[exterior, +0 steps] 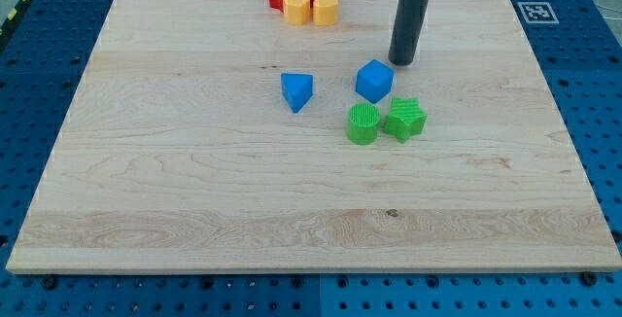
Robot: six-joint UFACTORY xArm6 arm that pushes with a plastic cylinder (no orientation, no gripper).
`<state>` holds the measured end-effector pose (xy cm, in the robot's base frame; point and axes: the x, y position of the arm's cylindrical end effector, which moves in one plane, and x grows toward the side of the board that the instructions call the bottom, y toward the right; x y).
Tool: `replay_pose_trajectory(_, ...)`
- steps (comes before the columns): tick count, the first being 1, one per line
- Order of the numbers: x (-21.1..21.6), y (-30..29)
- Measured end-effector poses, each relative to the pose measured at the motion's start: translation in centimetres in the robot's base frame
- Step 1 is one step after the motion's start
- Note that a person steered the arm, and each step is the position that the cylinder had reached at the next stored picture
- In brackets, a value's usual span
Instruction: Push the green circle towards left side
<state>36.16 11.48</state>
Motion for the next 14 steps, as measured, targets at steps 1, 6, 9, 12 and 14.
replay_pose_trajectory(1,1.9,-1.6)
replay_pose_trajectory(6,1.8,-6.8)
replay_pose_trajectory(9,0.4,5.9)
replay_pose_trajectory(12,10.6,7.2)
replay_pose_trajectory(14,13.7,2.4)
